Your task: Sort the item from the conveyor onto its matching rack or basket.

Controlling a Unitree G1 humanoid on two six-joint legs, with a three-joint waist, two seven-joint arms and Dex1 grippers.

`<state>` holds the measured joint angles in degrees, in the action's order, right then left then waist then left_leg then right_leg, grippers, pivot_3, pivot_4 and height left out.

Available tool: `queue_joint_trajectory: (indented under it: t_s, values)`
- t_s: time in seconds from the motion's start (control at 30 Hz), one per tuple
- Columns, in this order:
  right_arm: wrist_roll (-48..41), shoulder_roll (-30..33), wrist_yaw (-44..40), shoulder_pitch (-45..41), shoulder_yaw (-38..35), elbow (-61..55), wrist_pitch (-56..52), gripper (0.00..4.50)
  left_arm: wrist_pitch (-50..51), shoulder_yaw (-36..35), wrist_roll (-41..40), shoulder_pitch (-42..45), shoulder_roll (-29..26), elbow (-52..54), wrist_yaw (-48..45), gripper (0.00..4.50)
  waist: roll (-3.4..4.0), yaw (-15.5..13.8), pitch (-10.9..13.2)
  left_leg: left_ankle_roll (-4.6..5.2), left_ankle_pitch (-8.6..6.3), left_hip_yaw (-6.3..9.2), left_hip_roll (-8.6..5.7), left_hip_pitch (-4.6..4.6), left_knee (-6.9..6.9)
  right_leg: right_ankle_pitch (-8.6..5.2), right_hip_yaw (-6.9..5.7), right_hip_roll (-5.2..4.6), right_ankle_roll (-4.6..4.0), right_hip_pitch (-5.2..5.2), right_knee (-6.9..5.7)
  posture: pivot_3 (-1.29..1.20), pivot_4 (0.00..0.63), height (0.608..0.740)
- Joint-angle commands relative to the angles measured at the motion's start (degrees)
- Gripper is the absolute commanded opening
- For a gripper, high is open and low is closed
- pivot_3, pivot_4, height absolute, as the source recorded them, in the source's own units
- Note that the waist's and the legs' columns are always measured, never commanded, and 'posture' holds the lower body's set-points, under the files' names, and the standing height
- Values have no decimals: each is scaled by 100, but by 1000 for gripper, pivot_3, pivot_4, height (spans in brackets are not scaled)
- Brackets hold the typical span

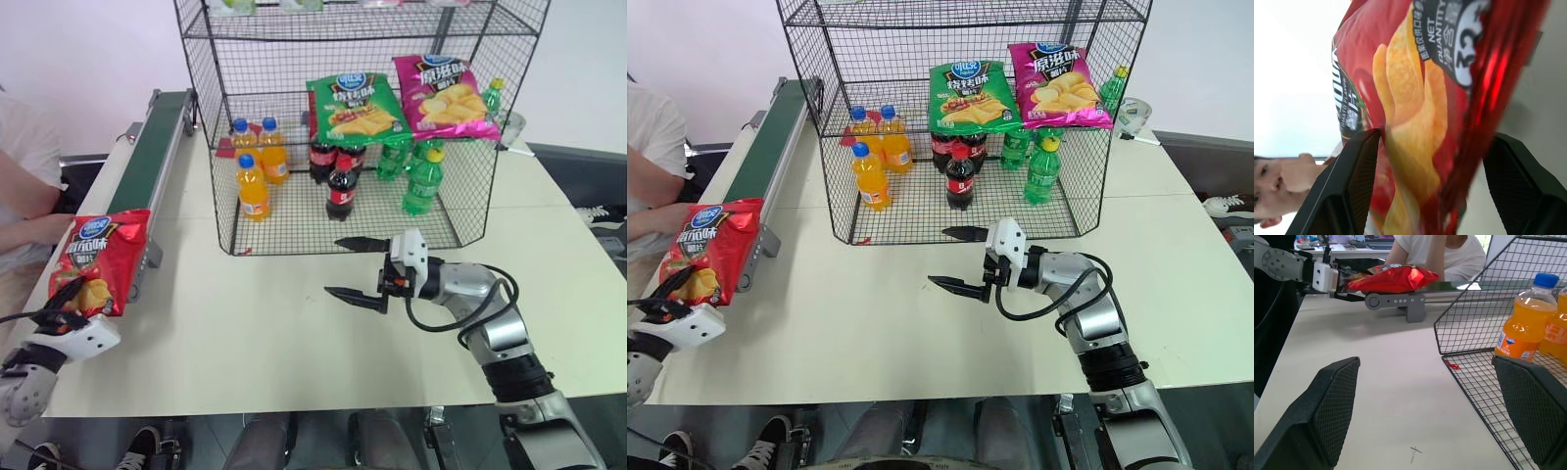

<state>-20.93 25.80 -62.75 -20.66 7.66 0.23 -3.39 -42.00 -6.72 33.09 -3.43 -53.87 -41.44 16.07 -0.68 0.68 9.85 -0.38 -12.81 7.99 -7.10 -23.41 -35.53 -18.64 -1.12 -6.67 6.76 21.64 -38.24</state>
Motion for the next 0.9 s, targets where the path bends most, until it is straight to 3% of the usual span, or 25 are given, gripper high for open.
queue_joint_trajectory:
  t_s: [0.03, 0.1, 0.17, 0.23, 0.73, 0.9]
  values:
    - [-46, 15, -21, 19, -65, -178, 74, 4500, -94, -124, -165, 184, -82, 200, 284, 3047, 0, 8, 0, 0, 0, -1, 0, 0, 0, 0, 1, 0, 0, 0, 0, 0, 150, 740]
    - [-39, 26, -27, 32, -63, -180, 75, 4500, -128, -111, -210, 219, -89, 203, 302, 2514, 0, 6, 0, 0, 0, -1, 0, 0, 0, 0, 1, 0, 0, 1, 0, 0, 150, 740]
    - [-31, 28, -25, 34, -65, -173, 73, 4500, -79, -123, -164, 203, -110, 233, 399, 1474, -1, 4, 0, -1, 0, -1, 0, -1, 0, 0, 1, 0, 0, 1, 0, 0, 150, 740]
    - [-31, 14, -15, 26, -62, -171, 70, 4500, -49, -150, -213, 184, -104, 229, 418, 717, 0, 3, 0, -1, 0, -1, 0, 0, 0, 0, 1, 0, 0, 1, -1, 0, 150, 740]
    - [8, 49, -41, -77, -118, -30, 141, 4500, -24, -150, -411, -257, 13, 446, 466, 687, -4, 25, -2, 0, 0, -17, 0, -1, 1, 0, 22, 1, 0, 11, -3, 0, 150, 740]
    - [-2, 74, -72, -47, -118, -64, 116, 4500, -85, -150, -652, -238, 38, 374, 269, 3106, -5, 13, -3, 0, 0, -18, 0, -1, 1, 0, 22, 0, 0, 11, -5, 0, 150, 740]
